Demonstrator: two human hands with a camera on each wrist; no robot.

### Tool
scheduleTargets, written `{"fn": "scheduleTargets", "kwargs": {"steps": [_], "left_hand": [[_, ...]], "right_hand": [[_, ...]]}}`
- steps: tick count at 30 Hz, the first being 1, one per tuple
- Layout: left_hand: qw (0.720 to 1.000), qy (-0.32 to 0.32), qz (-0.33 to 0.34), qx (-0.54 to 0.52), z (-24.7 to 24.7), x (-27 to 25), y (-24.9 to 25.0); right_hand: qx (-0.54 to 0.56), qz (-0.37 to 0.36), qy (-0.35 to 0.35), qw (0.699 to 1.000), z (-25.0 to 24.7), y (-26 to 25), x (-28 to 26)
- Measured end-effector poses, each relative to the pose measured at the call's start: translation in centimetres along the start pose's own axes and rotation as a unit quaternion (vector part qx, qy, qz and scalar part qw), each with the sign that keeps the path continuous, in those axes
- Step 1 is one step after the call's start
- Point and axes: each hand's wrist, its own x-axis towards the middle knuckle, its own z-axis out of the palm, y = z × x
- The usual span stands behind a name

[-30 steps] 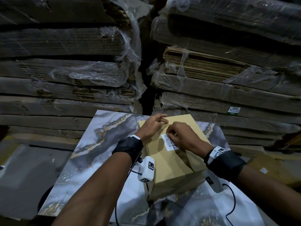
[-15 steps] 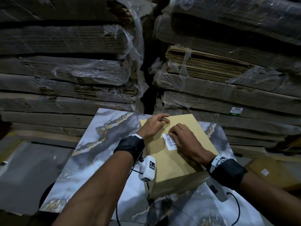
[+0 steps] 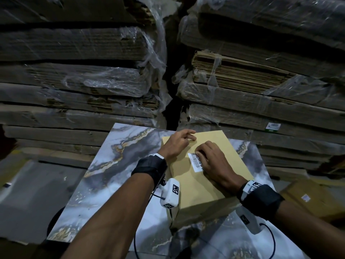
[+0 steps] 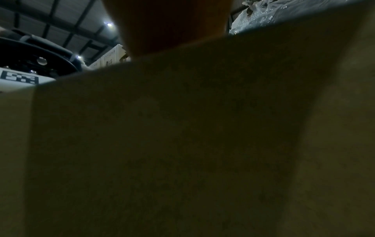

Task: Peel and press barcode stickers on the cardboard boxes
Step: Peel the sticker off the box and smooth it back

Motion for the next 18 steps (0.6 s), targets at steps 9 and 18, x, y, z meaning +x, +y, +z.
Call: {"fn": "scheduleTargets", "kwargs": {"steps": [9,18], "left_hand": [[0.999,0.016,-0.003,-0.046,0.1,-0.1,0.1],[0.998,0.011,0.005,-0.055,0.2,0.0,-0.3]], "right_hand": [[0.001,0.0,-0.014,1.0,-0.8,0.4,0.4],[-0.019,-0.043,-0.005,0.999,0.4,-0.3,1.4]]}}
